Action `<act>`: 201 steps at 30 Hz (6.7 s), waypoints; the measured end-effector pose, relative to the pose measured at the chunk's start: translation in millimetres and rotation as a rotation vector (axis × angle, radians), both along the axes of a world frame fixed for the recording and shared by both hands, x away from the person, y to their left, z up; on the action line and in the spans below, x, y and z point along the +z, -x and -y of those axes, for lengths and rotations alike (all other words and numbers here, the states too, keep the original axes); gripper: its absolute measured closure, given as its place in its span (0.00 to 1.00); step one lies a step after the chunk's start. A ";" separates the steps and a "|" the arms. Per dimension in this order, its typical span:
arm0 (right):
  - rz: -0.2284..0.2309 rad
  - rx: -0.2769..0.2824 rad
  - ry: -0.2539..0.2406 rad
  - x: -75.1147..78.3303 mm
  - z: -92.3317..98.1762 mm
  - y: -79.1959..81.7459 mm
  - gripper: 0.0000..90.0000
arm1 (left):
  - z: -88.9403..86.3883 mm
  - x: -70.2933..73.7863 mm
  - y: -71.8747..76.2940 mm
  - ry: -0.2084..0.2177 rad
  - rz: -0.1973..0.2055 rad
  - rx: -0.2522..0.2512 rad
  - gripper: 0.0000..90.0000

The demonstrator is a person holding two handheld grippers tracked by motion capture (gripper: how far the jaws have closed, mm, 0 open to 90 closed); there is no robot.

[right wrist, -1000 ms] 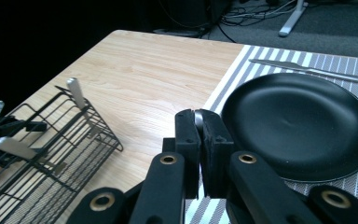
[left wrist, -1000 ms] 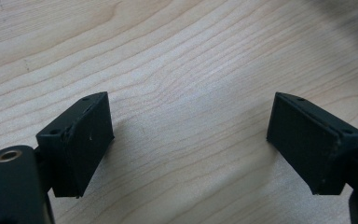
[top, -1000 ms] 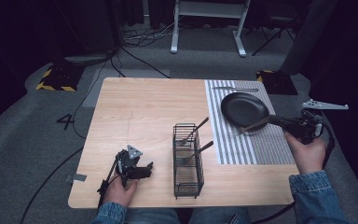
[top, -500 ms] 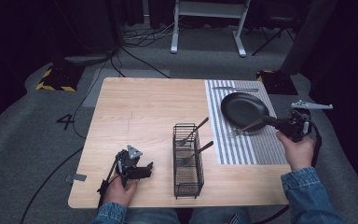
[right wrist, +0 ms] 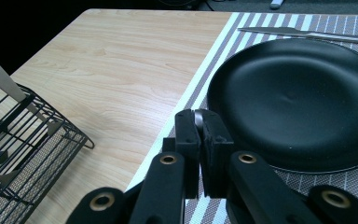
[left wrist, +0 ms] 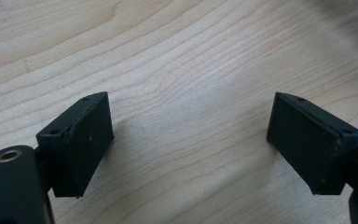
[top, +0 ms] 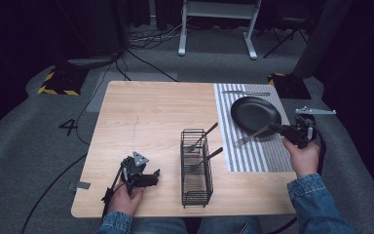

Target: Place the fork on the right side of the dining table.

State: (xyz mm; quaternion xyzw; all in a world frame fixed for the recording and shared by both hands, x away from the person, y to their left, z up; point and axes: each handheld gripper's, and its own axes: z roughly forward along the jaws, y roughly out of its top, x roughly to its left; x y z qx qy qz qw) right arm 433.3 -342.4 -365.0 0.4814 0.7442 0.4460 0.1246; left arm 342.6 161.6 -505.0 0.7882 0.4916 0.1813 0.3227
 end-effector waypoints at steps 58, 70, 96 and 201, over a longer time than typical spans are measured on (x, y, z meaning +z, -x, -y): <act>-0.239 -0.171 0.029 -47.7 57.1 -39.5 0.72 | 0.0 0.0 0.0 0.000 0.000 0.000 0.16; -0.275 -0.187 0.010 -60.6 66.7 -40.0 0.71 | 0.1 0.0 0.0 0.000 0.000 0.000 0.16; -0.338 -0.224 0.030 -81.4 78.1 -44.9 0.69 | 0.1 0.0 0.0 0.000 0.000 0.000 0.16; 0.013 0.168 0.102 -117.0 -33.7 83.1 0.37 | -0.2 0.1 0.2 0.000 -0.002 -0.002 0.16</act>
